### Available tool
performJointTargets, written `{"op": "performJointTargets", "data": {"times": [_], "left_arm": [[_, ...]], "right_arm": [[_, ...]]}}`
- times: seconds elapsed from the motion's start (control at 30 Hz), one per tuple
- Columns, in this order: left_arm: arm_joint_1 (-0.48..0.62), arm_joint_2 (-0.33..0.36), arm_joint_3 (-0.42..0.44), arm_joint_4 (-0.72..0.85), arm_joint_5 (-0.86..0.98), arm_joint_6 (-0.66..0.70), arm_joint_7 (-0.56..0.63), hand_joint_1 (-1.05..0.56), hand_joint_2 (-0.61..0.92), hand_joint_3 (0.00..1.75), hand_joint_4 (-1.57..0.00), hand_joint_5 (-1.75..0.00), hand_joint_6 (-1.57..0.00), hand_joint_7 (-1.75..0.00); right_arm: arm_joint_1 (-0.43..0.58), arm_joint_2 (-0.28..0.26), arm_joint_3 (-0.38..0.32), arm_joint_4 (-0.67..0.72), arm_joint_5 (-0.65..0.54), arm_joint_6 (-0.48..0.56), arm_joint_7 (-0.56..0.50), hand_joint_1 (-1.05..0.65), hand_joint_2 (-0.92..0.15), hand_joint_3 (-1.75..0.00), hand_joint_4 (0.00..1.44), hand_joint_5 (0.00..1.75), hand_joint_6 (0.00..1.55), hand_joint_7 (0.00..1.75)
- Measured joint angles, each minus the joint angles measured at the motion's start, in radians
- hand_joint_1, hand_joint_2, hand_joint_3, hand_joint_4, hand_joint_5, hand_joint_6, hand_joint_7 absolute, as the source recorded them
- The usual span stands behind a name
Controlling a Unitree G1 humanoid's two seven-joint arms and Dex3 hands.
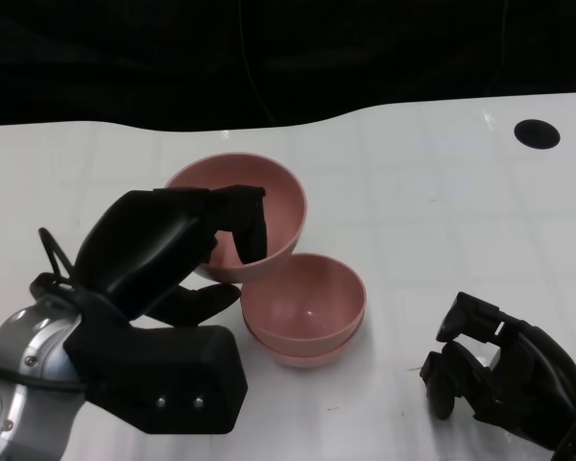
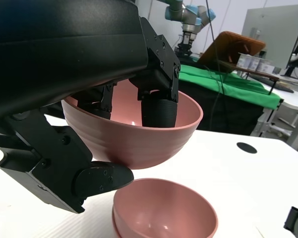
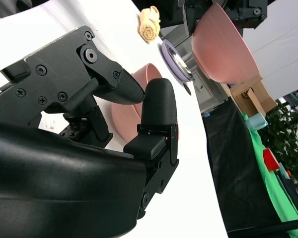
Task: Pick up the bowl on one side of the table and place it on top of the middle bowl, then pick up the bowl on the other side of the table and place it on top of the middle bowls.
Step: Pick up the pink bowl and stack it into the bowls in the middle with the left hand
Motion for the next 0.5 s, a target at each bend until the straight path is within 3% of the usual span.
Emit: {"op": "performJointTargets", "data": {"times": [0.13,0.5], "left_arm": [[-0.035,-0.006,-0.024,0.027,0.003,-0.003,-0.012,-0.02,0.54,0.99,-0.72,-1.75,-0.58,-1.75],[-0.069,-0.043,-0.059,0.137,-0.037,-0.069,-0.026,-0.04,0.51,1.08,-0.78,-1.75,-0.63,-1.75]], "right_arm": [[0.001,0.003,0.000,-0.006,0.000,0.000,-0.001,-0.19,-0.51,-1.23,0.93,1.75,0.72,1.63],[0.005,0.012,0.012,-0.025,-0.005,0.000,-0.020,-0.20,-0.50,-1.24,0.93,1.75,0.73,1.62]]}}
